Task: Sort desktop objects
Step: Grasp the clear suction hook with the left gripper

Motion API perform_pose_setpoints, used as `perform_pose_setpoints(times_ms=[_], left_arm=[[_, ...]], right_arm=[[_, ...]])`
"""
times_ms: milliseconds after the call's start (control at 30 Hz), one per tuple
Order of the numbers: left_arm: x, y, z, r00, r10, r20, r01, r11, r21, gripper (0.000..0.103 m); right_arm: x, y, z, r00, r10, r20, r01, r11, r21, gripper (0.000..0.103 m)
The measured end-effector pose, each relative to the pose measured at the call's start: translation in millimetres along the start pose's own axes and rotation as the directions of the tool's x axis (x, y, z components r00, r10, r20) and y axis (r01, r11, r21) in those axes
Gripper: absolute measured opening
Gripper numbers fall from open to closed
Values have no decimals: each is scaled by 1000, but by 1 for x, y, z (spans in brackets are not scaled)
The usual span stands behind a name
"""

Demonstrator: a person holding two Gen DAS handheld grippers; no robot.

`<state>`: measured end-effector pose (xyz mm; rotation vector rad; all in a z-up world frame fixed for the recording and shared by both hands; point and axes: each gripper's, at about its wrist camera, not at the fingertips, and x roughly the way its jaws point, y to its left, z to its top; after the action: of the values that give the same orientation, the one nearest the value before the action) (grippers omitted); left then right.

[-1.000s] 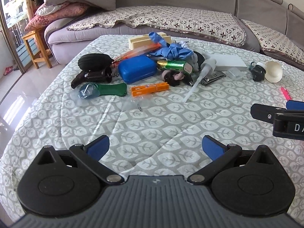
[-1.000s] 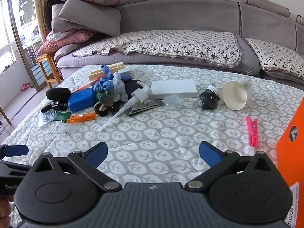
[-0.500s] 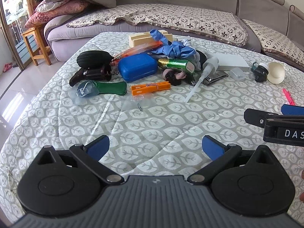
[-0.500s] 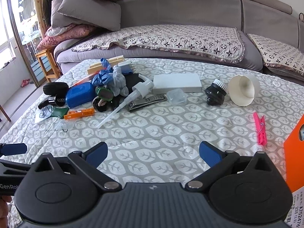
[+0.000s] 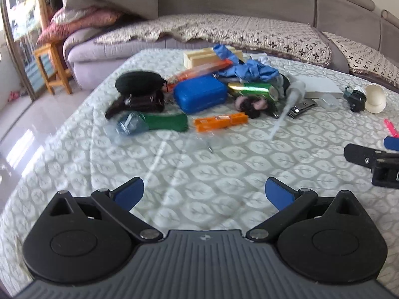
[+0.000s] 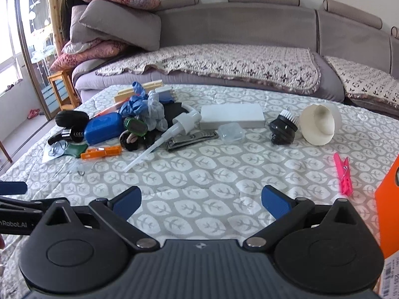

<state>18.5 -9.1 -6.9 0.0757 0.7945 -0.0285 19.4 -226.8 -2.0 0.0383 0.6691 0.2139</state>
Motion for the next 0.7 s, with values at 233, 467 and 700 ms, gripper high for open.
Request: perform_pose_setpoints(times_ms=[233,467,700], left_arm=[[15,26,2,998,9,60,-6,998,-59,103],[25,39,7,996,38,83,-33,998,-55,103],[33,71,15,972,90,216,-76,994,-74,103]], right_arm=[[9,0,-1,998,-7,69,8,1000,-12,103],[19,3,1,996,73,47,-74,997,18,103],[30,62,7,979,188,81,-176,976,-127,103]])
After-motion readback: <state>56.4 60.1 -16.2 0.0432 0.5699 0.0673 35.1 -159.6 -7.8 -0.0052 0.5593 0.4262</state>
